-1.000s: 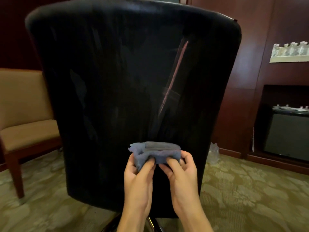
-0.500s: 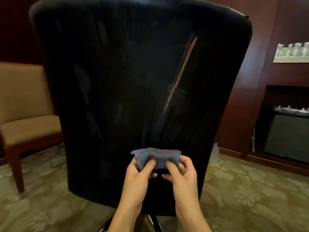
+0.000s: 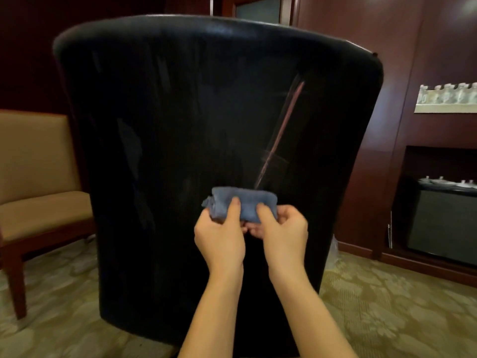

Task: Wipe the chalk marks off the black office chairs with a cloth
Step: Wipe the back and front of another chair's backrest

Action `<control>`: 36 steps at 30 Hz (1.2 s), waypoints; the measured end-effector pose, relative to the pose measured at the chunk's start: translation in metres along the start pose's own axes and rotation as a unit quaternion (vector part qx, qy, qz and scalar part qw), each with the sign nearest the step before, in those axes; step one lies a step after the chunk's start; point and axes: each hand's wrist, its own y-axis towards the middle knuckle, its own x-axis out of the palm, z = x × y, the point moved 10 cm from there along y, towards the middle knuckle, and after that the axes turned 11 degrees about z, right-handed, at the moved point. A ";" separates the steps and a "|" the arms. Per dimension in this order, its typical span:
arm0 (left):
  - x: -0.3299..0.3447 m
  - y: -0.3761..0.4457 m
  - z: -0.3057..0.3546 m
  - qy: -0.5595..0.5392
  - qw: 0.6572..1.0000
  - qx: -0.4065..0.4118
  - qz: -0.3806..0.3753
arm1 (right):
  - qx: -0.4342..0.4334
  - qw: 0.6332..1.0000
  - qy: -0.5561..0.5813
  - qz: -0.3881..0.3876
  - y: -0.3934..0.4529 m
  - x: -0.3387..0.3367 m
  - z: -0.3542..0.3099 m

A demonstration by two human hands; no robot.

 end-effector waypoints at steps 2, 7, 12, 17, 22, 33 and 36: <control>0.020 0.002 0.045 -0.002 0.997 0.081 -0.003 | -0.025 0.998 0.050 0.009 0.011 0.005 -0.036; 0.053 0.006 0.107 0.022 0.986 0.160 -0.036 | -0.098 0.994 0.052 0.012 0.035 0.011 -0.102; 0.020 -0.003 0.069 0.111 0.975 0.188 0.037 | -0.063 0.993 -0.075 0.059 0.028 0.001 -0.037; -0.002 -0.015 0.035 0.107 0.985 0.129 0.032 | -0.035 0.996 -0.074 0.018 0.011 -0.003 -0.013; 0.051 -0.030 0.133 0.007 0.970 0.242 0.001 | -0.180 0.981 -0.029 0.071 0.051 -0.015 -0.125; 0.104 -0.039 0.210 -0.043 0.942 0.330 -0.046 | -0.260 0.959 -0.070 0.093 0.076 -0.020 -0.214; 0.092 -0.030 0.170 0.007 0.952 0.304 -0.025 | -0.255 0.955 -0.116 0.095 0.069 -0.021 -0.179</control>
